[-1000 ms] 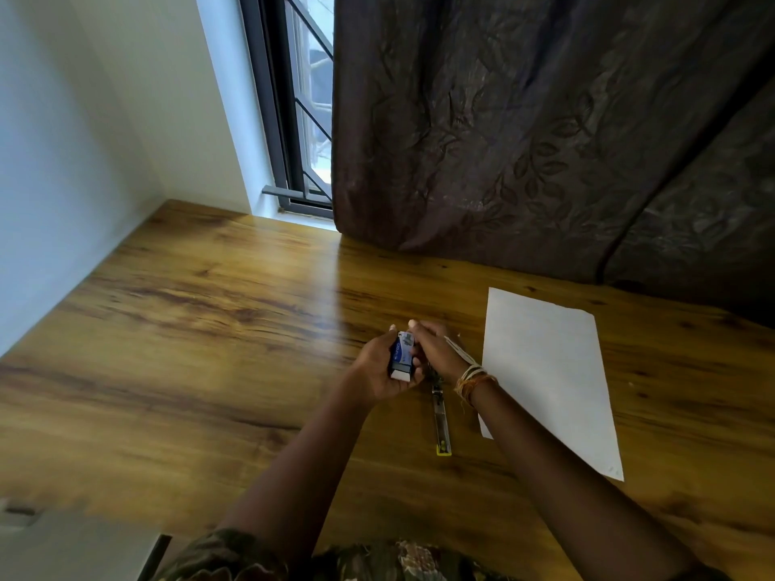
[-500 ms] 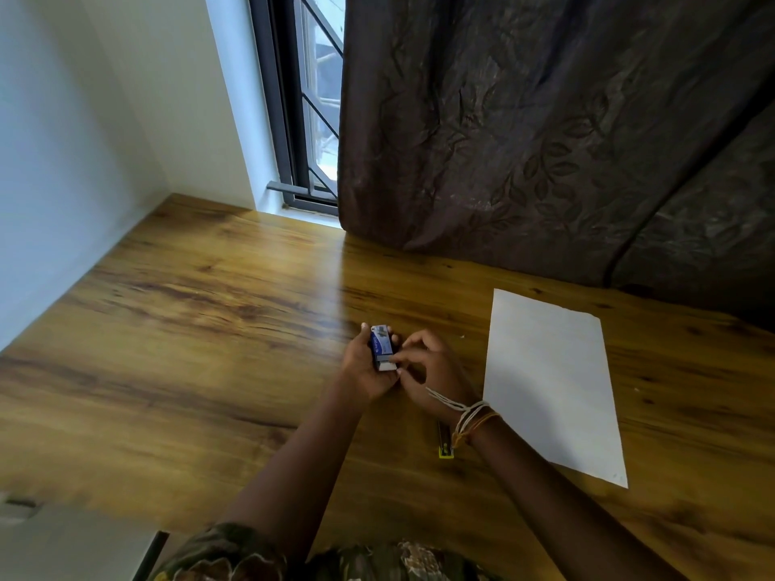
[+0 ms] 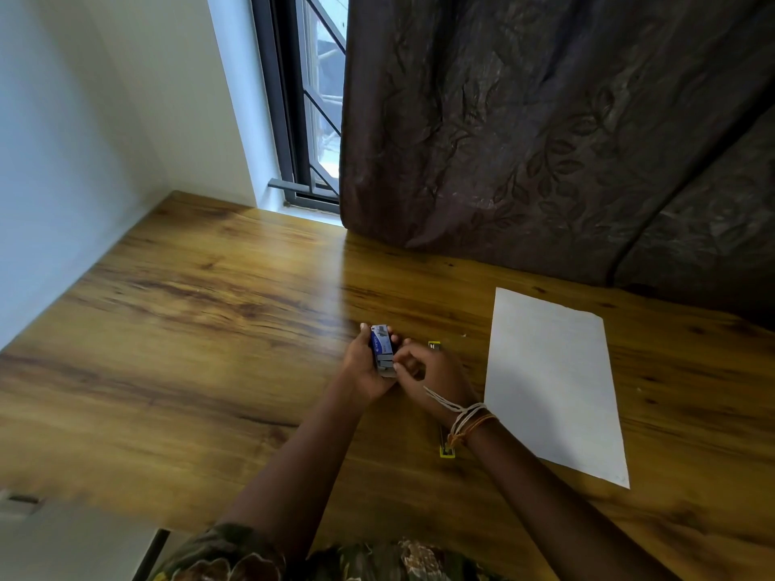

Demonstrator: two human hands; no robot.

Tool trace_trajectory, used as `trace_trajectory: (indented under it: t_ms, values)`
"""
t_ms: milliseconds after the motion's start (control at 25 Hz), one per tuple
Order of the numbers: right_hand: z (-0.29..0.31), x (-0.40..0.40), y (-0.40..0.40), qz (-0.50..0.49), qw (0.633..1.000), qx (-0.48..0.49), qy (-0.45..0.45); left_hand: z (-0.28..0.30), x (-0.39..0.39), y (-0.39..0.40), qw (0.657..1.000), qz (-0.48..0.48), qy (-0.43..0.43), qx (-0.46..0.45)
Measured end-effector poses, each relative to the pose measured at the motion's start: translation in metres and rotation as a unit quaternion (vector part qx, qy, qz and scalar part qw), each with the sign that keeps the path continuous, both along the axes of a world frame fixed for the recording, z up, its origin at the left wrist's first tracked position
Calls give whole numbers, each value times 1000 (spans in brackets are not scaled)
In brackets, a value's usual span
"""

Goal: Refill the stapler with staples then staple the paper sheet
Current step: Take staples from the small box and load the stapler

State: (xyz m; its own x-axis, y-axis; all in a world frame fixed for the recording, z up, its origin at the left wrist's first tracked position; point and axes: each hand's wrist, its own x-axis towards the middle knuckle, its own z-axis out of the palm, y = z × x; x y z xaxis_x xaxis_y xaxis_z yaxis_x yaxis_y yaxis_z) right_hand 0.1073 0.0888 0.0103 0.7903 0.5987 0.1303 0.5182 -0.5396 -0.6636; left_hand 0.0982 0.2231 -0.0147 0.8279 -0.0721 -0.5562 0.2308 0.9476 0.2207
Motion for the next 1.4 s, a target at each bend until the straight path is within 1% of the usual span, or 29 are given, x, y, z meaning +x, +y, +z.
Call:
trace_trajectory:
  t_ms: [120,360,480,600,760,840,1040,1280,1400]
  values:
    - [3,1,4,10,1000,-22,-3,2,-1,-1,1000,2,-10,-6]
    - [8,3,9,39,995,-59,-67,7,-3,-1,1000,19,-12,4]
    - [8,1,11,43,994,-72,-76,6,-3,1,1000,27,-6,0]
    - [9,1,12,26,996,-67,-45,6,-4,2,1000,26,-4,0]
    - [11,4,15,10,998,-60,31,4,-4,3,1000,12,-8,13]
    - [12,7,17,3,997,-63,54,5,-6,3,1000,0,-9,24]
    - [14,8,18,19,995,-76,62,5,-8,1,1000,4,2,27]
    - [13,9,17,-2,998,-37,54,11,-7,2,1000,14,1,22]
    - [9,9,18,-17,998,2,56,10,-7,3,1000,20,3,15]
